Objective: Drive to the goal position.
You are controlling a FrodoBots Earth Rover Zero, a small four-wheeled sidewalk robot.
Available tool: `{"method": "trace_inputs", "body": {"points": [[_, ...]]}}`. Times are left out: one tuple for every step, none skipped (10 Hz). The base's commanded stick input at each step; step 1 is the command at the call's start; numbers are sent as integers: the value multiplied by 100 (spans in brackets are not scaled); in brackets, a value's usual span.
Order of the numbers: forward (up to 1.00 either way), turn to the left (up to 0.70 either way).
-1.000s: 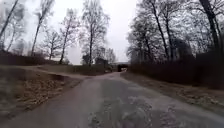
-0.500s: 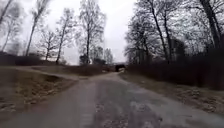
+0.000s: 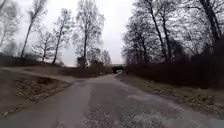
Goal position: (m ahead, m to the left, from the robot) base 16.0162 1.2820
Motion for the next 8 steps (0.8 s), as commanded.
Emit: {"method": "trace_inputs", "body": {"points": [[100, 40], [100, 40], [100, 40], [100, 40], [100, 40], [100, 25], [100, 0], [100, 0]]}}
